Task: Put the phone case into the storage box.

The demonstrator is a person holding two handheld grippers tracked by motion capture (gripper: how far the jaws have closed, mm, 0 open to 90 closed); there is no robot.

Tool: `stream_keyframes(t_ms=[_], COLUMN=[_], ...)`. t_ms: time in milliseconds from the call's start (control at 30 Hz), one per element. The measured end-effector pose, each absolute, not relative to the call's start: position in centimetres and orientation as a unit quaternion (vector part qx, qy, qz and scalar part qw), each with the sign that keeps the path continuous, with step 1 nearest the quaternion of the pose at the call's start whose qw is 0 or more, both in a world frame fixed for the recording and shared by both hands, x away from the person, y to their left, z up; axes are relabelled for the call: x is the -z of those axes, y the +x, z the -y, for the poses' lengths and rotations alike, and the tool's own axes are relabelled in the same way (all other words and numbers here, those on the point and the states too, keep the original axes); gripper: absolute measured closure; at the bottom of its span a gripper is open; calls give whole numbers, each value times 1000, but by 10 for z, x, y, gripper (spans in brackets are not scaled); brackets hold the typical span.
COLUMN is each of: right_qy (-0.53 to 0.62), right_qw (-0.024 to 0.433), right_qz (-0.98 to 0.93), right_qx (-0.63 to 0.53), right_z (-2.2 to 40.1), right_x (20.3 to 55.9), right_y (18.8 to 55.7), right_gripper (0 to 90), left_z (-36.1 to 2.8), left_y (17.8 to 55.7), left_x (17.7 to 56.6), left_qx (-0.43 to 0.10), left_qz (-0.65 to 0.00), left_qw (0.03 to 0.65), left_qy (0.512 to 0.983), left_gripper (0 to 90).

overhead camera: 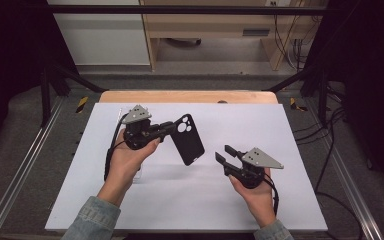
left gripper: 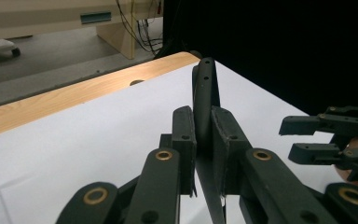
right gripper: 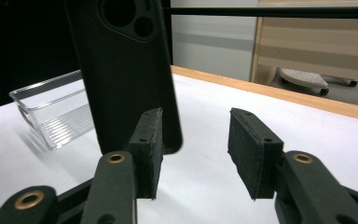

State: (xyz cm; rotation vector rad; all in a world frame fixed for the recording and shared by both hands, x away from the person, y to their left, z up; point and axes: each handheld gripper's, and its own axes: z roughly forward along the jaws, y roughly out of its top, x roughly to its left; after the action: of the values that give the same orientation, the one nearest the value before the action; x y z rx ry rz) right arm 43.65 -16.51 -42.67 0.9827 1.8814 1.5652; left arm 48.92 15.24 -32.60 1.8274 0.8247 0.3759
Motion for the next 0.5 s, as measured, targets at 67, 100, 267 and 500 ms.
stream_keyframes(t_ms=[67, 100, 267, 500], right_qy=[364, 365, 373, 368], right_qw=[253, 258, 265, 281], right_qz=[-690, -690, -682, -680], right_qx=[-572, -570, -571, -569], right_z=[167, 167, 172, 173], right_x=[427, 428, 431, 434], right_y=[437, 437, 442, 446], right_gripper=[528, 516, 324, 157], left_z=[-154, -156, -161, -171], left_y=[489, 488, 488, 485], left_x=[326, 325, 323, 318], left_qx=[-164, -166, -180, -197], left_qz=[-341, -340, -332, -320], left_qw=[520, 518, 506, 487], left_qy=[766, 767, 775, 788], left_gripper=[803, 803, 803, 803])
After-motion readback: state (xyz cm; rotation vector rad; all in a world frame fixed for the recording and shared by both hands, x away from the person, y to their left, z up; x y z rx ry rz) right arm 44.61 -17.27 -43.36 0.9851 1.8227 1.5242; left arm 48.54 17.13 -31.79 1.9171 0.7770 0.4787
